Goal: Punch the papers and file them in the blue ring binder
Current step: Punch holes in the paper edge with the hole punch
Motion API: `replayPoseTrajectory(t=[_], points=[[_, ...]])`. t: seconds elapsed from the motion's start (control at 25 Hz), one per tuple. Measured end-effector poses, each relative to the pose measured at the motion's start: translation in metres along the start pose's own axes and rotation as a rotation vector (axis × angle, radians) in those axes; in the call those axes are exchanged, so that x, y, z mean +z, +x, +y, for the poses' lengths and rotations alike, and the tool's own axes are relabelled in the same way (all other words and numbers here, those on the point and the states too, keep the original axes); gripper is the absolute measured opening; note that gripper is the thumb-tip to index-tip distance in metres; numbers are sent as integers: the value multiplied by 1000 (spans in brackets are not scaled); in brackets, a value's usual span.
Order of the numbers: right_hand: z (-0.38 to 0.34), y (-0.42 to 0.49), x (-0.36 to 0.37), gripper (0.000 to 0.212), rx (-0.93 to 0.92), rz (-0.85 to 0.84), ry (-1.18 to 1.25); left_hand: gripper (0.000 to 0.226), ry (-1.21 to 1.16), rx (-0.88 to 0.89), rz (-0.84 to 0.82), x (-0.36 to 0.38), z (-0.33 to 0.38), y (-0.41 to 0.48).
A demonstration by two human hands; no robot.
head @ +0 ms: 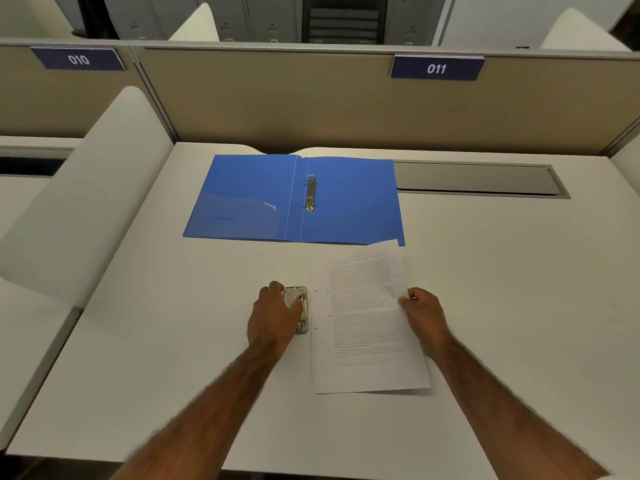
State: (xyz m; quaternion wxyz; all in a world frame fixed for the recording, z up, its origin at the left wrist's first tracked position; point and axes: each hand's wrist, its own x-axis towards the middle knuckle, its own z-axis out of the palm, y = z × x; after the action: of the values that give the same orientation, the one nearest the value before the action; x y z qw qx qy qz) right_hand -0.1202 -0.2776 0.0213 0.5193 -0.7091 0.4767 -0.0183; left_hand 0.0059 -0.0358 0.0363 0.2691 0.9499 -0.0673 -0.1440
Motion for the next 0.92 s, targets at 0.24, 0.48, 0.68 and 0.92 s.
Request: replayPoseTrajectory(t=[0.24, 0.48, 0.68, 0.92], points=[[0, -5, 1, 16, -29, 85, -77, 42, 34, -16, -2, 1, 4, -2], [2, -11, 0, 34, 42, 249, -274, 44, 50, -40, 1, 1, 7, -4], [2, -21, 7, 28, -134, 353, -396, 41, 4, -59, -14, 2, 2, 0], [-13, -53, 67, 44, -578, -158, -445, 19, -134, -81, -29, -5, 4, 9]])
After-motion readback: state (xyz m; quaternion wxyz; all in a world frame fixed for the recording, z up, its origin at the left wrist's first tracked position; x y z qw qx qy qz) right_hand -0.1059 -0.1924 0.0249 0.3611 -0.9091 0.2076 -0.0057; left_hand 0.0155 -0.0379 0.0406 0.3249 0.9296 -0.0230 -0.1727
